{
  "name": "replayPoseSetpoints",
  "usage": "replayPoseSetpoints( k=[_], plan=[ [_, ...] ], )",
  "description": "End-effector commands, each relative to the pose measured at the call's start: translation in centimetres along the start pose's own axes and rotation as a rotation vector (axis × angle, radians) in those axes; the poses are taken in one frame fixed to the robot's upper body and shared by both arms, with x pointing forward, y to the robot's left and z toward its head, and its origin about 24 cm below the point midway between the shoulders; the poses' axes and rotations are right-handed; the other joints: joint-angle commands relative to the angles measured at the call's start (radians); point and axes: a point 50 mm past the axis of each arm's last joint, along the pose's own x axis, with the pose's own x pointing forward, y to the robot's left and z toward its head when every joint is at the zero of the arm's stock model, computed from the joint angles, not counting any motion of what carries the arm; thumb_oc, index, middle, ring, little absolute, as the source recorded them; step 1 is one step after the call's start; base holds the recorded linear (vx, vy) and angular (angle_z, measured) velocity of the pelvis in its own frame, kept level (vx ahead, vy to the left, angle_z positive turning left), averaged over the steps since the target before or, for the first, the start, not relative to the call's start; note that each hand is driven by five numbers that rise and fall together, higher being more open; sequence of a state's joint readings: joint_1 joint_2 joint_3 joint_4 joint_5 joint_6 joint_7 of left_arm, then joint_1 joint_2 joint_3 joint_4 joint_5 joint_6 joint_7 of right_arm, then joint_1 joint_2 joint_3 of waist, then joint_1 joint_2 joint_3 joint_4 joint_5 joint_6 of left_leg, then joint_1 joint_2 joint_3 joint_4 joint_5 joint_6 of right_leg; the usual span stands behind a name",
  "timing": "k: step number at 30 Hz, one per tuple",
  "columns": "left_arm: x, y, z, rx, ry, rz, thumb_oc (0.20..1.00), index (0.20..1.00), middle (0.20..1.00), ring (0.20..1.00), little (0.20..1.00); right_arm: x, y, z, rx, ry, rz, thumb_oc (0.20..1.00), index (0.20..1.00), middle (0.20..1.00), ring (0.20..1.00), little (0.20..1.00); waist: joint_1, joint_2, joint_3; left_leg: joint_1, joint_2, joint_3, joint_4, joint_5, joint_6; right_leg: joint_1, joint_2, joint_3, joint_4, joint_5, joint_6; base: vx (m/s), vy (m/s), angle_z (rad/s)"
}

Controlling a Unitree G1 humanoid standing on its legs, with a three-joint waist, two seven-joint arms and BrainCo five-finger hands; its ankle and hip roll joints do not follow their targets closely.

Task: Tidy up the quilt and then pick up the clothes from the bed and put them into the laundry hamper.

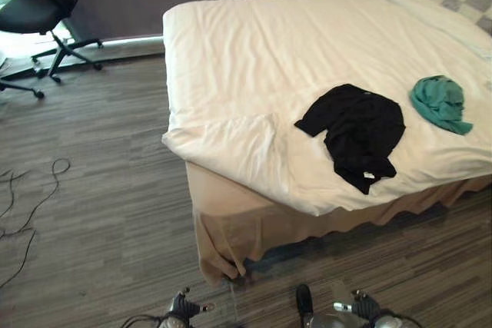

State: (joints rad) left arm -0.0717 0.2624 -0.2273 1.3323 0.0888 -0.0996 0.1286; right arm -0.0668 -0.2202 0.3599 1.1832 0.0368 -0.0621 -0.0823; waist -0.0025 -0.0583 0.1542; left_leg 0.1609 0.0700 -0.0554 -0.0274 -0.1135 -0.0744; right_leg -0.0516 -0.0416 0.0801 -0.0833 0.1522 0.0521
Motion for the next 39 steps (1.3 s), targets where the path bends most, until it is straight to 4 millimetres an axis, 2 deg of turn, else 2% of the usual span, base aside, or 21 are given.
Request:
replayPoseSetpoints(
  k=[1,4,5,6,7,8,10,13,14,15,17,20,21,23,24,27,34,35,36,37,39],
  plan=[
    [0.3,1.0,1.7,-0.102,-0.049,0.076,1.000,1.000,1.000,1.000,1.000,0.1,-1.4,-0.4,-0.021,0.017,-0.039,1.000,1.000,1.000,1.000,1.000,-0.007,0.016,0.027,-0.026,0.048,-0.003,-0.013,0.048,-0.006,0.055,-0.078,-0.010,0.031,-0.149,0.088,0.09,-0.278,0.51],
    [0.5,2.0,4.6,-0.193,-0.149,0.149,1.000,1.000,1.000,1.000,1.000,-0.1,-2.4,-1.0,-0.002,0.031,-0.094,1.000,1.000,1.000,1.000,1.000,-0.007,0.014,0.049,-0.104,0.041,0.019,0.069,0.084,-0.016,0.094,-0.088,-0.093,0.007,-0.165,0.071,0.02,-0.226,0.57],
    [0.5,2.8,6.9,-0.186,-0.198,0.214,1.000,1.000,1.000,1.000,1.000,-0.2,-2.6,-1.4,0.014,0.047,-0.112,1.000,1.000,1.000,1.000,1.000,-0.029,0.009,0.045,-0.125,0.039,0.135,0.082,0.079,-0.010,0.115,-0.093,-0.138,-0.001,-0.179,0.068,-0.05,-0.179,1.37],
    [0.3,7.1,5.5,-0.171,-0.216,0.269,1.000,1.000,1.000,1.000,1.000,-0.5,-3.3,-2.3,0.042,0.062,-0.133,1.000,1.000,1.000,1.000,1.000,-0.024,0.016,0.043,-0.133,0.022,0.180,0.090,0.070,-0.001,0.121,-0.092,-0.150,-0.004,-0.180,0.071,-0.02,-0.110,1.47],
    [0.3,7.1,5.5,-0.171,-0.216,0.269,1.000,1.000,1.000,1.000,1.000,-0.5,-3.3,-2.3,0.042,0.062,-0.133,1.000,1.000,1.000,1.000,1.000,-0.024,0.016,0.043,-0.134,0.022,0.180,0.090,0.070,-0.001,0.121,-0.092,-0.150,-0.004,-0.180,0.071,0.01,0.020,0.86],
    [-1.2,13.4,5.6,-0.173,-0.311,0.432,1.000,1.000,1.000,1.000,1.000,-1.0,-4.8,-3.9,0.071,0.104,-0.174,1.000,1.000,1.000,1.000,1.000,-0.038,0.046,0.037,-0.117,0.023,0.258,0.044,0.077,-0.002,0.126,-0.091,-0.168,-0.002,-0.176,0.078,0.04,0.055,0.14],
    [-3.6,17.5,7.8,-0.125,-0.476,0.537,1.000,1.000,1.000,1.000,1.000,-1.3,-5.0,-4.7,0.098,0.115,-0.188,1.000,1.000,1.000,1.000,1.000,-0.039,0.061,0.034,-0.108,0.021,0.250,0.023,0.091,-0.008,0.121,-0.086,-0.170,0.001,-0.174,0.080,0.06,0.037,0.03],
    [-7.4,20.3,12.9,-0.015,-0.738,0.665,1.000,1.000,1.000,1.000,1.000,-2.3,-3.5,-7.8,0.245,0.213,-0.174,1.000,1.000,1.000,1.000,1.000,-0.052,0.059,0.033,-0.090,0.025,0.251,-0.009,0.100,-0.010,0.132,-0.083,-0.190,0.011,-0.183,0.080,0.11,-0.012,0.25],
    [-11.2,21.7,16.8,0.201,-0.929,0.798,1.000,1.000,1.000,1.000,1.000,-3.1,-2.3,-9.9,0.296,0.291,-0.150,1.000,1.000,1.000,1.000,1.000,-0.067,0.061,0.027,-0.067,0.027,0.264,-0.046,0.103,-0.014,0.137,-0.083,-0.194,0.008,-0.191,0.087,0.12,0.016,0.34],
    [-11.2,21.7,16.7,0.202,-0.929,0.799,1.000,1.000,1.000,1.000,1.000,-3.1,-2.3,-9.9,0.296,0.291,-0.150,1.000,1.000,1.000,1.000,1.000,-0.066,0.061,0.024,-0.070,0.027,0.265,-0.048,0.106,-0.014,0.133,-0.083,-0.192,0.008,-0.188,0.087,0.13,0.036,0.21],
    [-13.5,21.8,19.3,0.240,-1.066,0.846,1.000,1.000,1.000,1.000,1.000,-3.5,-2.0,-10.7,0.276,0.319,-0.137,1.000,1.000,1.000,1.000,1.000,-0.084,0.066,0.026,-0.067,0.025,0.274,-0.058,0.104,-0.016,0.125,-0.085,-0.187,0.004,-0.186,0.091,0.01,0.023,-0.05],
    [-14.8,21.1,22.7,0.269,-1.176,0.876,1.000,1.000,1.000,1.000,1.000,-3.3,-2.5,-10.4,0.243,0.315,-0.143,1.000,1.000,1.000,1.000,1.000,-0.123,0.078,0.044,-0.082,0.026,0.293,-0.060,0.095,-0.015,0.076,-0.091,-0.162,0.010,-0.174,0.099,-0.03,0.041,-0.23],
    [-14.8,21.1,22.8,0.270,-1.178,0.876,1.000,1.000,1.000,1.000,1.000,-3.3,-2.5,-10.4,0.245,0.314,-0.144,1.000,1.000,1.000,1.000,1.000,-0.119,0.078,0.043,-0.086,0.027,0.295,-0.060,0.098,-0.015,0.071,-0.090,-0.160,0.010,-0.171,0.098,-0.13,0.068,-0.31],
    [-16.5,20.2,27.2,0.399,-1.259,0.926,1.000,1.000,1.000,1.000,1.000,-2.8,-3.7,-9.3,0.202,0.293,-0.173,1.000,1.000,1.000,1.000,1.000,-0.171,0.101,0.068,-0.145,0.020,0.328,-0.057,0.097,-0.008,-0.036,-0.097,-0.113,0.035,-0.154,0.104,-0.18,0.097,-0.32],
    [-16.5,20.2,27.4,0.400,-1.263,0.926,1.000,1.000,1.000,1.000,1.000,-2.8,-3.7,-9.3,0.206,0.291,-0.174,1.000,1.000,1.000,1.000,1.000,-0.165,0.101,0.065,-0.152,0.020,0.331,-0.058,0.101,-0.008,-0.045,-0.096,-0.110,0.037,-0.151,0.103,-0.19,0.105,-0.44],
    [-19.3,20.9,31.5,0.578,-1.286,1.067,1.000,1.000,1.000,1.000,1.000,-2.2,-5.1,-7.7,0.177,0.240,-0.215,1.000,1.000,1.000,1.000,1.000,-0.205,0.124,0.104,-0.232,0.014,0.361,-0.042,0.106,-0.002,-0.163,-0.101,-0.068,0.081,-0.138,0.110,-0.12,0.050,-0.41],
    [-20.5,23.3,34.5,0.783,-1.114,1.199,1.000,1.000,1.000,1.000,1.000,-1.3,-6.2,-5.0,0.195,0.154,-0.267,1.000,1.000,1.000,1.000,1.000,-0.237,0.133,0.172,-0.379,0.026,0.385,0.056,0.096,-0.001,-0.314,-0.109,-0.035,0.139,-0.124,0.109,-0.08,-0.008,-0.26],
    [-20.0,23.7,34.6,0.806,-1.056,1.193,0.435,0.435,0.435,0.435,0.435,-1.2,-6.2,-4.6,0.200,0.143,-0.269,1.000,1.000,1.000,1.000,1.000,-0.242,0.136,0.178,-0.394,0.027,0.384,0.073,0.092,-0.001,-0.329,-0.108,-0.030,0.146,-0.124,0.109,-0.07,-0.024,-0.18],
    [-19.1,23.7,34.5,0.821,-0.997,1.158,0.200,0.200,0.200,0.200,0.200,-1.1,-6.3,-4.3,0.210,0.135,-0.272,1.000,1.000,1.000,1.000,1.000,-0.243,0.135,0.182,-0.406,0.029,0.384,0.087,0.089,-0.001,-0.335,-0.109,-0.032,0.151,-0.125,0.109,-0.03,-0.009,-0.21],
    [-17.5,23.8,33.9,0.843,-0.907,1.107,0.200,0.200,0.200,0.200,0.200,-1.0,-6.4,-4.0,0.219,0.131,-0.275,1.000,1.000,1.000,1.000,1.000,-0.245,0.135,0.184,-0.411,0.032,0.386,0.099,0.084,-0.001,-0.337,-0.108,-0.031,0.153,-0.125,0.108,-0.01,-0.011,-0.13],
    [-16.7,23.7,33.6,0.868,-0.868,1.070,0.200,0.200,0.200,0.200,0.200,-1.0,-6.5,-4.0,0.228,0.130,-0.275,1.000,1.000,1.000,1.000,1.000,-0.245,0.133,0.187,-0.408,0.034,0.388,0.107,0.077,-0.001,-0.331,-0.106,-0.029,0.152,-0.125,0.109,0.00,-0.002,-0.04]
  ],
)
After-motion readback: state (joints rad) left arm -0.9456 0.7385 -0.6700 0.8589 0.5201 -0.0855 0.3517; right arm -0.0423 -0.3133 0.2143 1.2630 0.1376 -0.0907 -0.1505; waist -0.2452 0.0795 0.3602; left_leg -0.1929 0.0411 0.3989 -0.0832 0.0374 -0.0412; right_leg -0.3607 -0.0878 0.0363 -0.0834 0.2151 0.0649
